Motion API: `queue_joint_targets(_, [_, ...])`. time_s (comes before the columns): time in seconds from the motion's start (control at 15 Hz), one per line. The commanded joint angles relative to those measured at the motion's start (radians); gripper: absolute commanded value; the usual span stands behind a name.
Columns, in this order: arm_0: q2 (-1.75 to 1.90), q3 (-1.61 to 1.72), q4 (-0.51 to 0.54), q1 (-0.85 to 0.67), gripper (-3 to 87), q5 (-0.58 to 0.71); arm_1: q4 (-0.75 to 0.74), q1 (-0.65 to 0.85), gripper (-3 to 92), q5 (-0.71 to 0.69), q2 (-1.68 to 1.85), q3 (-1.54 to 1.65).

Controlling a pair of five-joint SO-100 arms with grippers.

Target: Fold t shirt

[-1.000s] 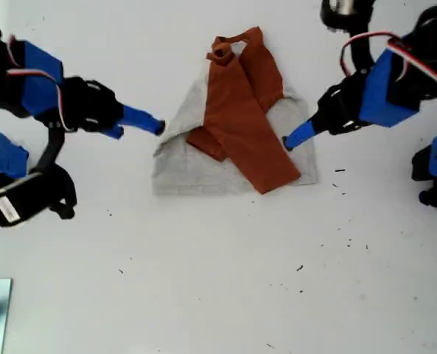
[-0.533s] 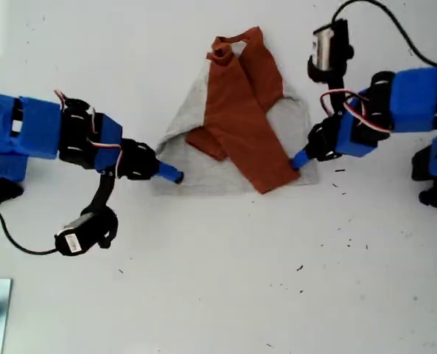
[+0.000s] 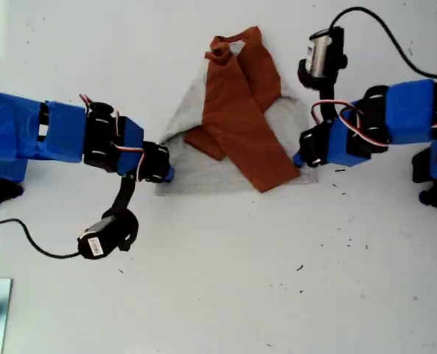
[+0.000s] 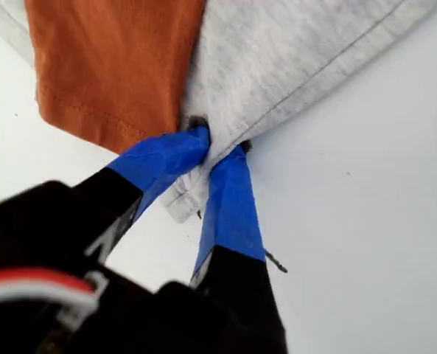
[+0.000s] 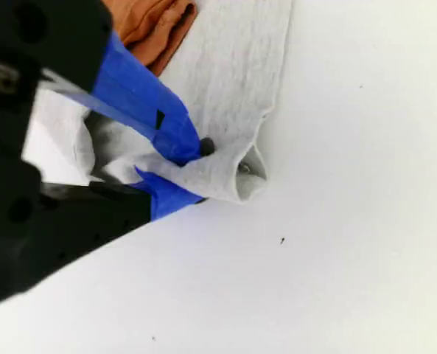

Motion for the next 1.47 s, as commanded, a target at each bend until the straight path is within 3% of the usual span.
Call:
queue_joint_targets(0.0, [0.026,-0.117,0.077,0.078,-0.3,0.003,0.08,-0.072,3.1,0.055,0.253,0.061])
queue_joint_targets(0.2, [0.089,-0.14,0.075,0.227,-0.3,-0.077,0.156,-0.268,3.1,0.209,0.468,0.086])
queue_joint_targets(0.4, [0.075,-0.144,0.014,0.394,-0.3,-0.186,0.103,-0.437,3.1,0.318,0.348,-0.005])
queue_joint_targets(0.6, [0.149,-0.166,0.02,0.379,-0.3,-0.167,0.187,-0.382,3.1,0.23,0.193,-0.247])
queue_joint_targets(0.73, [0.295,-0.166,0.158,0.169,-0.3,-0.025,0.183,-0.16,3.1,0.061,0.279,-0.272])
queue_joint_targets(0.8, [0.385,-0.141,0.255,-0.028,-0.3,0.051,0.175,0.002,3.4,-0.014,0.333,-0.259])
queue_joint_targets(0.87, [0.534,-0.003,0.239,-0.259,4.6,0.074,0.173,0.201,14.4,0.012,0.449,-0.183])
queue_joint_targets(0.93, [0.733,0.224,0.117,-0.459,26.4,0.066,0.08,0.357,41.5,-0.012,0.632,-0.032])
queue_joint_targets(1.0, [0.953,0.442,0.04,-0.592,30.9,0.037,0.087,0.448,41.8,0.06,0.833,0.118])
queue_joint_targets(1.07, [1.117,0.581,0.011,-0.618,31.3,0.051,0.167,0.474,41.8,0.083,1.022,0.225])
queue_joint_targets(1.13, [1.23,0.68,0.006,-0.568,30.4,0.052,0.284,0.453,41.7,0.112,1.146,0.293])
queue_joint_targets(1.27, [1.391,0.884,-0.052,-0.371,27.2,-0.009,0.376,0.291,41.7,0.17,1.356,0.469])
queue_joint_targets(1.4, [1.588,1.086,-0.1,-0.137,22.6,-0.149,0.446,0.106,41.7,0.25,1.48,0.629])
